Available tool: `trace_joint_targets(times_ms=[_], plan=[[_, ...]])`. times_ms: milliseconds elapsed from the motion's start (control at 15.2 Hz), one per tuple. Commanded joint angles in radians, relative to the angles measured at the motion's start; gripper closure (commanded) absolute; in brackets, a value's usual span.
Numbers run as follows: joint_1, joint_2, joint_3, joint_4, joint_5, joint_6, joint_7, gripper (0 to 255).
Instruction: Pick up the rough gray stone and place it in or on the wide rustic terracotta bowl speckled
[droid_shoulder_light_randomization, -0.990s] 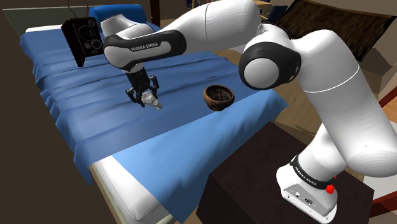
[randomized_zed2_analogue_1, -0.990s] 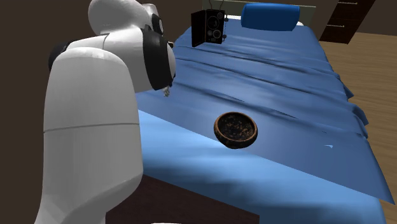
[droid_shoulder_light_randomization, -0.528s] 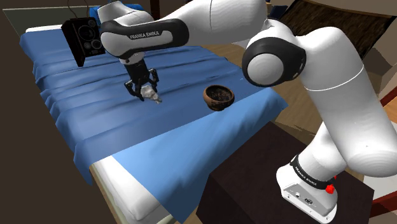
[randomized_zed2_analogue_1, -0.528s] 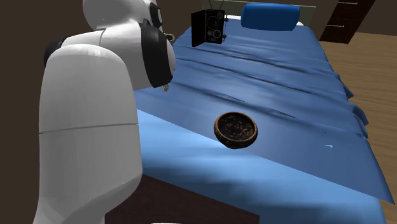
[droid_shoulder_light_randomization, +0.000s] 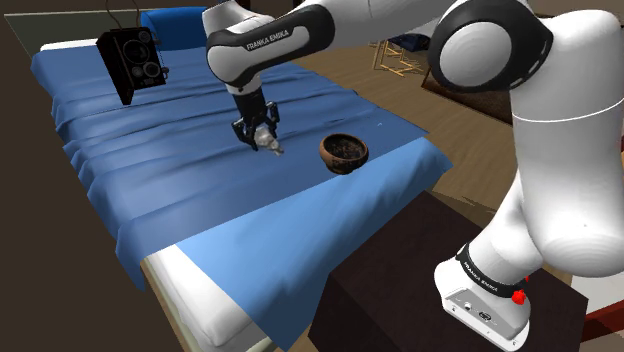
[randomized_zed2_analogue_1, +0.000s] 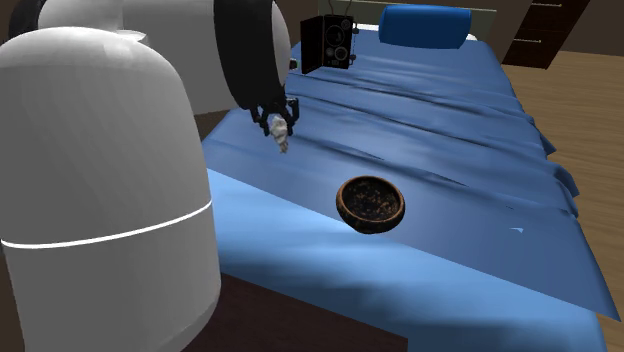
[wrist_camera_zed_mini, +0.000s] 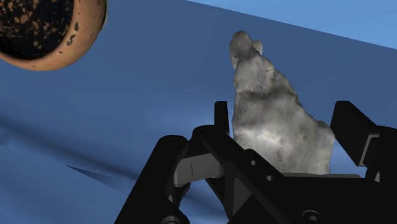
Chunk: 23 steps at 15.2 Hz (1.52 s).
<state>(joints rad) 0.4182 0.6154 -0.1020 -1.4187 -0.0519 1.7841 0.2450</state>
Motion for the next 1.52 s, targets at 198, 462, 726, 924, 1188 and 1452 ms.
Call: trace_joint_targets(times_ms=[198,462,726,924,1188,1452], plan=[[-0.052,-0.122,-0.03,-0.198,-0.018,0.085,-0.074,255],[-0.094,-0.199,-0.057,-0.32,-0.035,0.137,-0.135,255],[-0.138,-0.263,-0.088,-0.418,-0.054,0.181,-0.2,255],[-0.173,-0.302,-0.114,-0.477,-0.068,0.21,-0.251,255],[-0.221,-0.343,-0.15,-0.538,-0.088,0.244,-0.323,255],[-0.26,-0.358,-0.178,-0.578,-0.101,0.279,-0.381,255]])
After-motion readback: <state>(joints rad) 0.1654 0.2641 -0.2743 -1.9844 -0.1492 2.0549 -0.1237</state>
